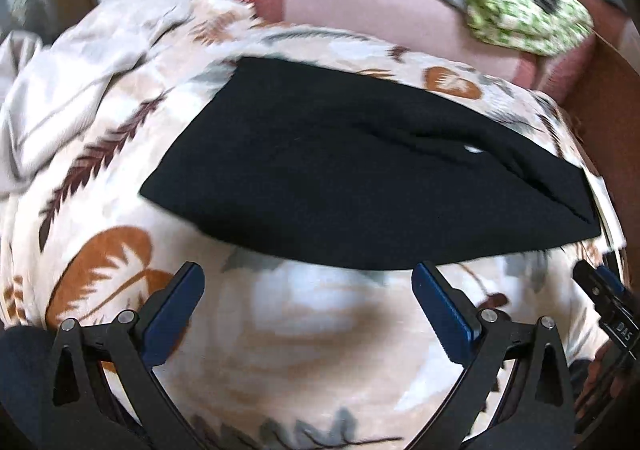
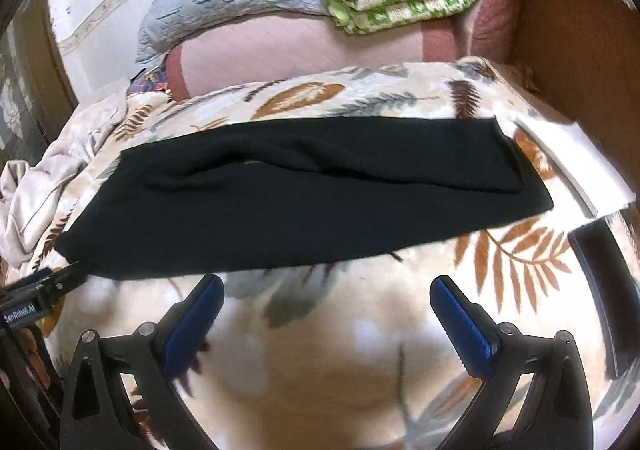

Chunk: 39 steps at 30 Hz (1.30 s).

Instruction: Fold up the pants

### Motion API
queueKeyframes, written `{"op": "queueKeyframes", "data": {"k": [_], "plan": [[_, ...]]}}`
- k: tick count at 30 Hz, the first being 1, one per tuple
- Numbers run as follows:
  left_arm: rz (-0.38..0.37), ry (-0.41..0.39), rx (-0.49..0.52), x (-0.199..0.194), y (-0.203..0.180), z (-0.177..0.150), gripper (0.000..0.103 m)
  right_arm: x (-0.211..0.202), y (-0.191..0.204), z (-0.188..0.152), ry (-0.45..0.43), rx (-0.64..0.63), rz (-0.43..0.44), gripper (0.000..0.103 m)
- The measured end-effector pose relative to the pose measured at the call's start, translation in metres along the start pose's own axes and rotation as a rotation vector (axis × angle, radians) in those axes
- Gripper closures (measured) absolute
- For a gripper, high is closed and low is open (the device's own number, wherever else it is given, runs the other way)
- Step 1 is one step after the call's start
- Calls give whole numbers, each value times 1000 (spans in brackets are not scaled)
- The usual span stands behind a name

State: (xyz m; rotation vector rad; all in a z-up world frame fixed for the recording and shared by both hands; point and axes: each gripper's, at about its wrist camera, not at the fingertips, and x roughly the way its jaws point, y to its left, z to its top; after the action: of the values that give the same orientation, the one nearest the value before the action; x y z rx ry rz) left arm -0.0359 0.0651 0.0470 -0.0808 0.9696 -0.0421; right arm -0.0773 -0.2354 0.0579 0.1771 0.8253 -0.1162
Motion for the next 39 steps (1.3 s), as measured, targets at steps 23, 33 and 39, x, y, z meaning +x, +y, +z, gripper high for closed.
{"op": "queueKeyframes", "data": {"k": [23,33,39], "plan": [[26,13,-59,14,24,11,0,15,-12,4,20,26,-21,0],[-8,72,-130,32,40,8,0,29,-23,0,44,74,-7,0],[-6,64,-135,41,34,19,0,45,-34,5,38,145,29,0]]}}
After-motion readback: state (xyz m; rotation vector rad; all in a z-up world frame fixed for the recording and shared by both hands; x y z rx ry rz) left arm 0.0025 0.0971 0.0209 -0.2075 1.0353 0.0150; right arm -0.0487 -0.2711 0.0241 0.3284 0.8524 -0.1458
